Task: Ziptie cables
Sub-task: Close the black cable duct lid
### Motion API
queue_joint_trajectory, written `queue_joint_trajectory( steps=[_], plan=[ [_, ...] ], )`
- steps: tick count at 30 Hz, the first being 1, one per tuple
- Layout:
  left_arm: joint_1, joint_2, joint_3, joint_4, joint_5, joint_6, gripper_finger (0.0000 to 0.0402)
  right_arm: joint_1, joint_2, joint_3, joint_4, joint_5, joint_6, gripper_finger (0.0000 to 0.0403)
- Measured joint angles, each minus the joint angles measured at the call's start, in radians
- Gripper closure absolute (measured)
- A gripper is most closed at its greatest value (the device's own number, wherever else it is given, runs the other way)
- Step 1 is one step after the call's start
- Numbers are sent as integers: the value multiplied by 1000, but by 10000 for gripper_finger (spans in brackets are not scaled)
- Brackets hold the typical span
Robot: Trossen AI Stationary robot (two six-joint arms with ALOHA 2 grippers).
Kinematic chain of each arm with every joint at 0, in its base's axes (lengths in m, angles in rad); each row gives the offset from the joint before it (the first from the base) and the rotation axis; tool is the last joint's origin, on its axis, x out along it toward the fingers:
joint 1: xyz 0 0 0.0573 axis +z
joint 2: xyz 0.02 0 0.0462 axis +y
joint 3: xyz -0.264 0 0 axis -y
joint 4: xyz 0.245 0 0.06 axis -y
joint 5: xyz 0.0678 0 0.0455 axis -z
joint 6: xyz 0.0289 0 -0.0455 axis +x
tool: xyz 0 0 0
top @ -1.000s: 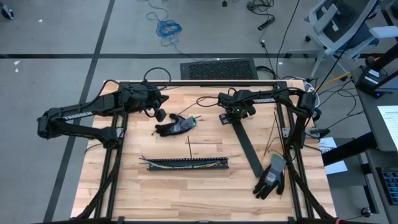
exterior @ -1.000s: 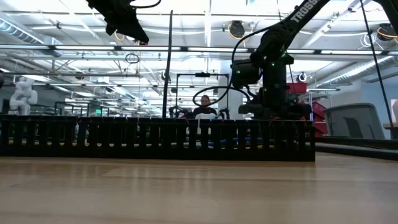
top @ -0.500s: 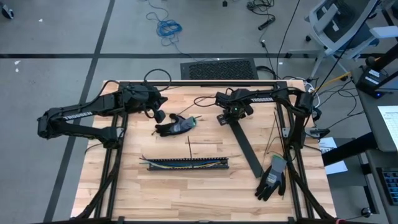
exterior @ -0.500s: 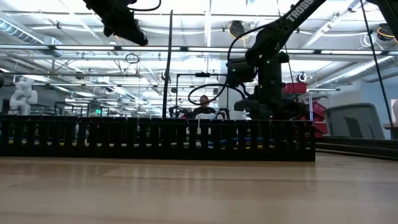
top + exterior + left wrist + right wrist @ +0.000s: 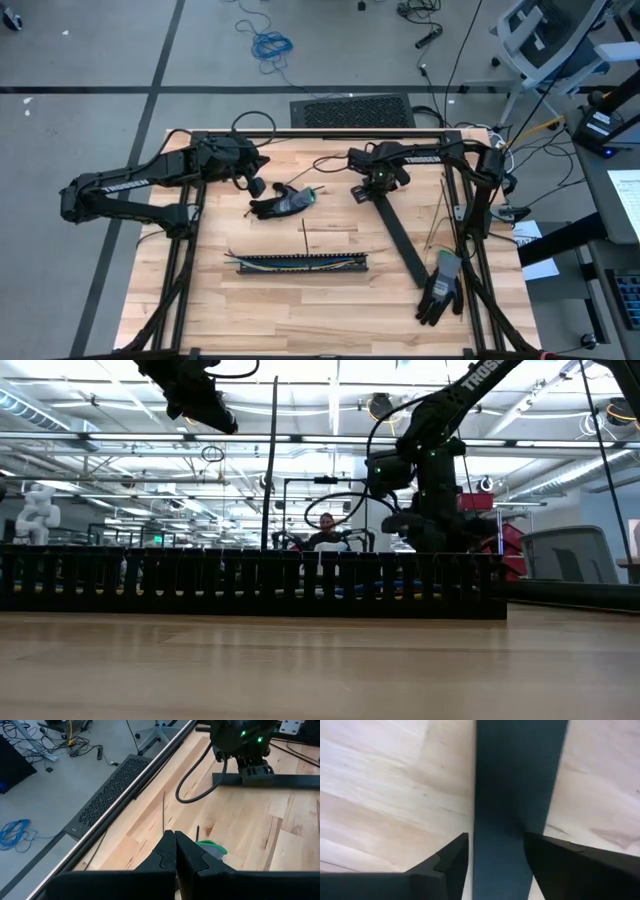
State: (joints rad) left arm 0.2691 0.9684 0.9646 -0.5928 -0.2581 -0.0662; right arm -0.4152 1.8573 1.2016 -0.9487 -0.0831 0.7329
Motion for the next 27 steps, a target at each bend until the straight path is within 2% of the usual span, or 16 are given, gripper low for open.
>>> queue_joint_trajectory(
  steps=[8, 12, 16, 23, 27],
  plan=[
    [0, 0, 0, -1, 3, 0, 401, -2, 2, 100, -10, 55, -70, 296],
    [0, 0, 0, -1, 3, 0, 401, -3, 1, 104, -40, 59, -97, 304],
    [0, 0, 0, -4, 3, 0, 401, 5, 1, 104, -59, 92, -133, 268],
    [0, 0, 0, -55, 3, -5, 401, 5, 1, 95, -38, 117, -152, 160],
    [0, 0, 0, -58, 3, -6, 401, 1, 1, 48, -38, 100, -102, 111]
  ],
)
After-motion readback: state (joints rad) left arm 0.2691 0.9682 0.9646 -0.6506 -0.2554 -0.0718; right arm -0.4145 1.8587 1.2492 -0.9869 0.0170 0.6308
